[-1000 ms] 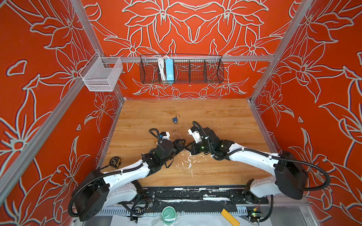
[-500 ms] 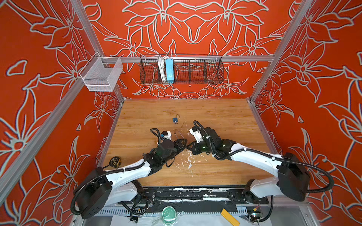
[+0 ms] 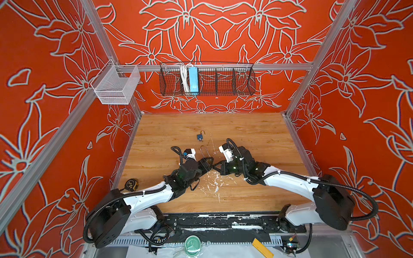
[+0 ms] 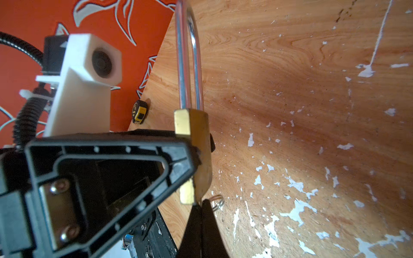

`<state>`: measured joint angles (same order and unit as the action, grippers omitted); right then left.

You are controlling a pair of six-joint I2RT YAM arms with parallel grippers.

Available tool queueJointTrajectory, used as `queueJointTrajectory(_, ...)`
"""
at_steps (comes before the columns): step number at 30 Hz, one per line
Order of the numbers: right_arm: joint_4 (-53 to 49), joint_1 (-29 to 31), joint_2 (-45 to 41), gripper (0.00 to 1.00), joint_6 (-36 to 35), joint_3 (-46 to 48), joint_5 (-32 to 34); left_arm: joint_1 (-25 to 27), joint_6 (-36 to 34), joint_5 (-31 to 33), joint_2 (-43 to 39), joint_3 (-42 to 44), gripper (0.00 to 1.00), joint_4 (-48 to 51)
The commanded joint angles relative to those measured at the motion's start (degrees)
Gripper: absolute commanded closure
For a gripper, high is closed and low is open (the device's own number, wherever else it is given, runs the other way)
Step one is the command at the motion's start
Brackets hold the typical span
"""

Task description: Unlock with the key

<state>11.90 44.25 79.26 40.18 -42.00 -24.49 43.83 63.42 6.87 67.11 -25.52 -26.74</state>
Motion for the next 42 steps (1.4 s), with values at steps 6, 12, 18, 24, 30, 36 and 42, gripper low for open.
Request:
queueJointTrajectory(6, 18.54, -2.19, -2.36, 1.0, 5.11, 0.93, -1.92, 2.7, -5.59, -11.43, -4.68, 4.69, 1.0, -15.95)
queueJointTrajectory(12, 22.61, -2.4, -1.4, 1.0, 7.19, 1.56, -3.77, 2.57, -9.53, -13.22, -6.55, 5.1, 1.0, -17.21)
queueJointTrajectory(18, 28.08, -3.02, -0.61, 1.0, 9.86, 3.04, -5.42, 2.43, -11.28, -14.56, -7.07, 6.67, 1.0, -20.75)
queueJointTrajectory(24, 27.88, -3.4, -0.84, 1.0, 10.03, 3.31, -5.05, 2.22, -10.95, -13.37, -7.97, 8.6, 1.0, -21.73)
queueJointTrajectory(30, 29.34, -3.47, -0.99, 1.0, 10.42, 4.13, -5.76, 2.13, -12.07, -13.23, -9.98, 9.22, 1.0, -22.45)
queueJointTrajectory(36, 37.88, -3.78, 2.04, 1.0, 14.71, 4.75, -8.36, 1.83, -12.62, -15.26, -9.56, 10.02, 1.0, -26.11)
queueJointTrajectory(42, 38.28, -3.82, 2.5, 1.0, 15.23, 4.31, -8.44, 1.26, -12.35, -16.0, -9.71, 11.29, 1.0, -28.91)
